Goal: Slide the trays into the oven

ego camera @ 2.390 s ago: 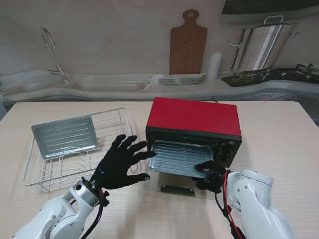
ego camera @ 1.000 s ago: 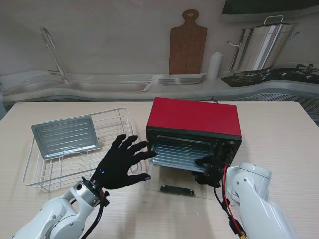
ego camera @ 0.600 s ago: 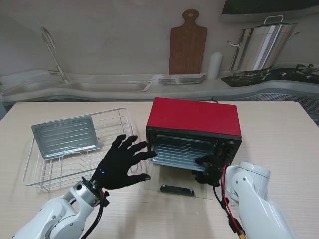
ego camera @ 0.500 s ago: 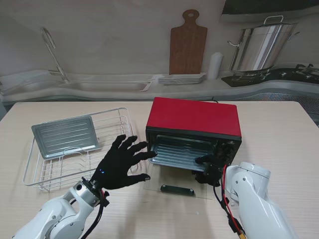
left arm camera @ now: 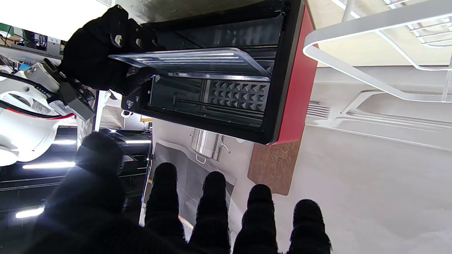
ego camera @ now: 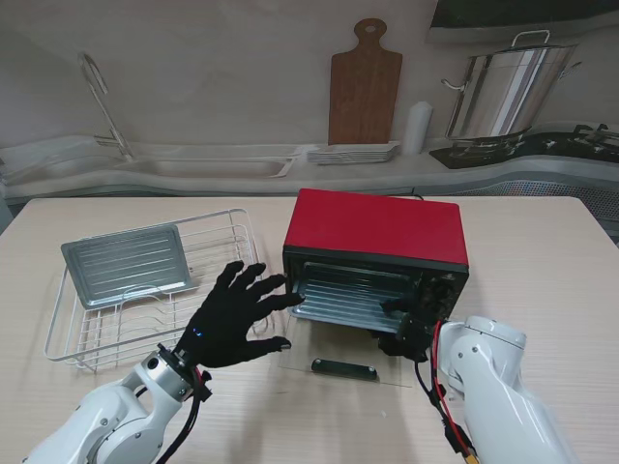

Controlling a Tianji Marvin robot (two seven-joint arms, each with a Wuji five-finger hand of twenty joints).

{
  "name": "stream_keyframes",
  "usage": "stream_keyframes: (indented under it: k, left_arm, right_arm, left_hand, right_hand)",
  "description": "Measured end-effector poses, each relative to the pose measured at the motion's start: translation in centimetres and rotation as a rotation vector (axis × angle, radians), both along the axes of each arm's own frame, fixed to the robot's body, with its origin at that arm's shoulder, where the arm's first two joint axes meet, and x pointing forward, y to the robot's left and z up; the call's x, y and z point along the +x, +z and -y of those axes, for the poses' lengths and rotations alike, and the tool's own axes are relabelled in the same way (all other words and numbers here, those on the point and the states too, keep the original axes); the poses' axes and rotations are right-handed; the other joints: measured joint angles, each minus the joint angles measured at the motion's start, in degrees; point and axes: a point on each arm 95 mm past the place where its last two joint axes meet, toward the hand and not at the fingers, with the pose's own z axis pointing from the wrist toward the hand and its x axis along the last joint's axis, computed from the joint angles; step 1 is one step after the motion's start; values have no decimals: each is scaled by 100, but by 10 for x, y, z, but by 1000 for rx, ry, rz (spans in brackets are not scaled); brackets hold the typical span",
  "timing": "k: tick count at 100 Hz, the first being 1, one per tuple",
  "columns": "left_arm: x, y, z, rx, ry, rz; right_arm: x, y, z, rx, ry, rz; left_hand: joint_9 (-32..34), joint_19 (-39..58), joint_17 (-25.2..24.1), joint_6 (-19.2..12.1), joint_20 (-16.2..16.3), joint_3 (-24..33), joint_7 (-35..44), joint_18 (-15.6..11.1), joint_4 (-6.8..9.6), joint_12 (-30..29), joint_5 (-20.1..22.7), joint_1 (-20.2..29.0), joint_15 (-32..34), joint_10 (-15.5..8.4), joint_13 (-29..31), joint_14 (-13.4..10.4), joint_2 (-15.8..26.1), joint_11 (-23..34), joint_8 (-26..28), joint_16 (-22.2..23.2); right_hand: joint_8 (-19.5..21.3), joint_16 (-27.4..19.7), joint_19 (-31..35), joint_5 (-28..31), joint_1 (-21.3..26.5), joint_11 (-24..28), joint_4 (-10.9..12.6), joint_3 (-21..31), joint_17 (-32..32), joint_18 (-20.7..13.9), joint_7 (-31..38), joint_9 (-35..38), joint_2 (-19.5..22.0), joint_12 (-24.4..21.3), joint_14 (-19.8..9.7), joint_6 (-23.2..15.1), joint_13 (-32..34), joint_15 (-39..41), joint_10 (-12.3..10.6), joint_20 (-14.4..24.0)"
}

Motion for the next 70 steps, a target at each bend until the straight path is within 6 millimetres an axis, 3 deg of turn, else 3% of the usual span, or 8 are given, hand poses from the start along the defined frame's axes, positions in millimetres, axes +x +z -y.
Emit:
stream_keyframes:
  k: [13, 28, 47, 70]
  left_arm:
    - [0, 0, 0, 0, 0, 0]
    - [0, 0, 0, 0, 0, 1]
    - [0, 0, 0, 1, 1, -1]
    - [0, -1, 0, 2, 1, -3]
  right_arm:
    - [-1, -1, 1, 5, 0, 4]
    - [-1, -1, 2, 9, -5, 4]
    - [-1, -1, 2, 6, -12, 3]
    - [1, -1, 3, -19, -6, 15]
  left_hand:
    - [0, 0, 0, 0, 0, 0, 0, 0, 0, 0, 0, 0, 0, 0, 0, 0, 0, 0, 0, 0]
    - [0, 0, 0, 0, 0, 0, 0, 0, 0, 0, 0, 0, 0, 0, 0, 0, 0, 0, 0, 0]
    - [0, 0, 0, 0, -1, 0, 0, 0, 0, 0, 0, 0, 0, 0, 0, 0, 0, 0, 0, 0]
    - [0, -1, 0, 0, -1, 0, 0, 0, 0, 0, 0, 0, 0, 0, 0, 0, 0, 0, 0, 0]
  right_hand:
    - [0, 0, 0, 0, -7, 0, 103, 281, 0, 0, -2, 0, -60, 0, 2, 1, 0, 0, 1, 4]
    - [-10, 62, 0, 0, 447, 0, 169, 314, 14, -1, 214, 126, 124, -38, 11, 0, 0, 40, 12, 115]
    - [102, 147, 110, 28, 618, 219, 123, -400, 140, 0, 355, 313, 656, -22, 23, -27, 29, 435, 29, 226]
    - [338, 395, 380, 28, 822, 710, 92, -723, 175, -1, 359, 313, 779, 338, 20, -29, 30, 1032, 32, 350]
